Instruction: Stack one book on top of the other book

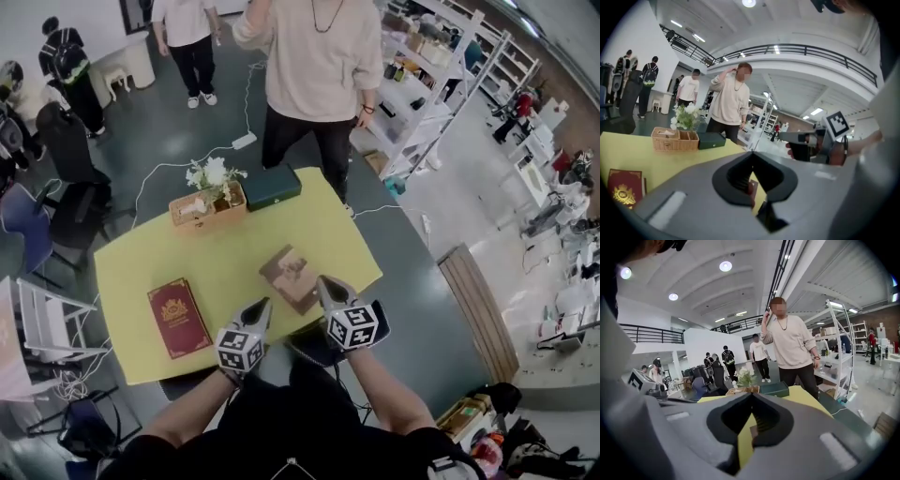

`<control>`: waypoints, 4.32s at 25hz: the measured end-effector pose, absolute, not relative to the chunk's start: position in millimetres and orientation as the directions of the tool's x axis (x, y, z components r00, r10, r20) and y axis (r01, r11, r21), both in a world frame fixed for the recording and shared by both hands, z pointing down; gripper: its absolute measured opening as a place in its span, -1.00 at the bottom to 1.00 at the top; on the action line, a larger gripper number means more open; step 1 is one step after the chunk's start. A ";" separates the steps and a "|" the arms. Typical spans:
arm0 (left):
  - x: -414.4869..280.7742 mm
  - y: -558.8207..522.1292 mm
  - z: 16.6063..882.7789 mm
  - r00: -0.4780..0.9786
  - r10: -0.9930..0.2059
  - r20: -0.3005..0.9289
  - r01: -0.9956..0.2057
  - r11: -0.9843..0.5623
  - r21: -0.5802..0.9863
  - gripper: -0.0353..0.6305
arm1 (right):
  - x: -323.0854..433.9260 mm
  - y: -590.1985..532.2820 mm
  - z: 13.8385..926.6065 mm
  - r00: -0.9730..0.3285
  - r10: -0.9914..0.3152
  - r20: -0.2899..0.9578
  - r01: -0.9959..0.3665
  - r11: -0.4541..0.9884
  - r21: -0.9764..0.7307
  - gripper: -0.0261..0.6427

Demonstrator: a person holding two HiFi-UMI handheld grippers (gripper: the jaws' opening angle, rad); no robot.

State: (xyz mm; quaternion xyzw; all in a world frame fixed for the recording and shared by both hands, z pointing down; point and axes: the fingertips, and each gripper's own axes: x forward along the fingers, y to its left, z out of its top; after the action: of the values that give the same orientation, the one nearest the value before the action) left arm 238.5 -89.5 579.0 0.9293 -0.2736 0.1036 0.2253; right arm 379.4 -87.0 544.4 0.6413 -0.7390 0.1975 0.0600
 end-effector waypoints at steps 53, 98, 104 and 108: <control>330.8 -149.8 844.2 0.481 -0.578 0.659 -0.872 -0.242 0.425 -0.11 | 445.1 -154.3 839.5 -0.515 -0.561 0.648 -0.853 0.262 -0.451 -0.35; 30.9 -146.1 594.5 0.538 -0.732 0.417 -0.838 -0.416 0.352 -0.12 | 141.6 -116.9 596.6 -0.444 -0.719 0.535 -0.878 0.231 -0.418 -0.36; -50.9 -146.5 597.2 0.511 -0.752 0.416 -0.851 -0.378 0.363 -0.12 | 61.3 -123.0 598.6 -0.467 -0.699 0.542 -0.872 0.262 -0.413 -0.36; -94.6 -146.6 603.3 0.502 -0.758 0.416 -0.856 -0.368 0.363 -0.12 | 18.3 -123.9 605.9 -0.478 -0.687 0.547 -0.867 0.269 -0.420 -0.36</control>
State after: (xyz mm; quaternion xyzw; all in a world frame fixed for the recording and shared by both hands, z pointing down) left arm -94.6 -146.6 603.3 0.8222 -0.4907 0.0896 0.2742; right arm 18.3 -123.9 605.9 0.4941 -0.7861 0.3483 0.1292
